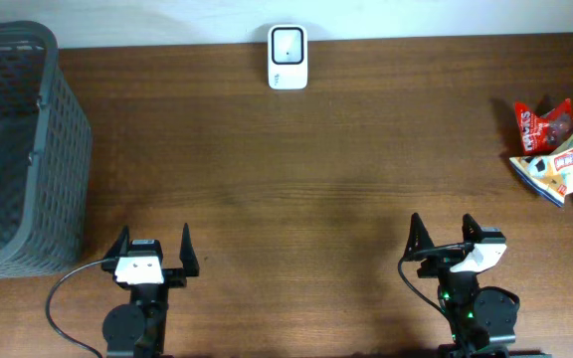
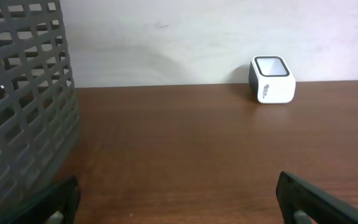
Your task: Scan the item barcode
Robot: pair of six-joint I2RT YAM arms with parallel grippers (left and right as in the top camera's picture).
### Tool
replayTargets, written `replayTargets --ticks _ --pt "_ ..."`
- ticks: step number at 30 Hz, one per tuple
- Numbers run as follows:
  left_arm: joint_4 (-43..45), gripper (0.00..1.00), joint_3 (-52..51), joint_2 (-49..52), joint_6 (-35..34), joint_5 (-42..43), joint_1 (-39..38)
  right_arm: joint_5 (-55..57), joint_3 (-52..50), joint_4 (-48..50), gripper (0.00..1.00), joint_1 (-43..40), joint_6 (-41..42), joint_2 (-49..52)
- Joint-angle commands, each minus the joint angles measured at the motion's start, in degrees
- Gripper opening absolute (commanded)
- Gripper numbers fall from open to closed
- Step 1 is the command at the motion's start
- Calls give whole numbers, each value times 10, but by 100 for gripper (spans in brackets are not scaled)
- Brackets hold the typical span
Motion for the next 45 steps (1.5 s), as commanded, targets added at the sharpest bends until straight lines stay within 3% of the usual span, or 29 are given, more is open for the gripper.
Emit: replayTargets --ticks 1,37,45 --pt "1 99 -5 -6 -8 12 3 -1 -5 -1 99 4 -6 -4" --pt "1 99 -5 -6 -8 12 3 10 -5 -2 99 4 -6 -4" --pt "2 99 -5 -6 -8 12 3 6 -5 -3 98 4 -90 -4"
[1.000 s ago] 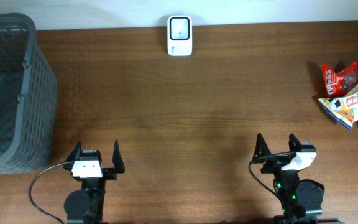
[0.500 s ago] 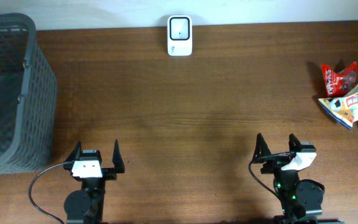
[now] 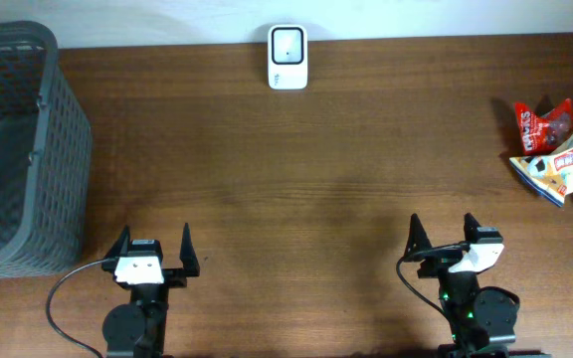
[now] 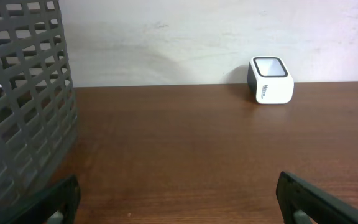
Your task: Scan the item barcode
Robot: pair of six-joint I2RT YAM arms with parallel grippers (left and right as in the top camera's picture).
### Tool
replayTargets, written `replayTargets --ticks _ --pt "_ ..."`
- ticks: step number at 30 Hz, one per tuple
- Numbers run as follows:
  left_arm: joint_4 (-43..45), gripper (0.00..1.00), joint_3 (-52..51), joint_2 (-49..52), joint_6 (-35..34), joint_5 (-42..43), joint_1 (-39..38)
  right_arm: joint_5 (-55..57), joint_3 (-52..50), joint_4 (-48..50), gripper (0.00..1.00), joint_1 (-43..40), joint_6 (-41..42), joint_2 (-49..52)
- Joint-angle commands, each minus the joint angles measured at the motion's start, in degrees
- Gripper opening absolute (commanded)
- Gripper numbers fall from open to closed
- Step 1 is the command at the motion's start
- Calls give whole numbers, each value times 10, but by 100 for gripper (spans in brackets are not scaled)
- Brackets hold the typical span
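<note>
A white barcode scanner with a dark window stands at the table's far edge, also seen in the left wrist view as the scanner against the wall. Several snack packets lie in a heap at the right edge: a red one, a white and yellow one, a teal one. My left gripper rests open near the front left, nothing between its fingers. My right gripper rests open near the front right, far from the packets.
A tall grey mesh basket fills the left side of the table, close to my left gripper; its wall shows in the left wrist view. Brown wooden table runs between the grippers and the scanner.
The right gripper has shifted very slightly. The left wrist view has shifted a touch. Nothing was taken hold of or moved.
</note>
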Motion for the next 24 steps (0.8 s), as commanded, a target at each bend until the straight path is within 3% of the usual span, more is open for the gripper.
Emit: replayTargets --ticks 1,24 --pt "1 99 -5 -6 -4 10 3 5 -5 -3 98 4 -55 -4" --pt "2 99 -5 -6 -4 10 3 1 -5 -2 98 4 -112 -4"
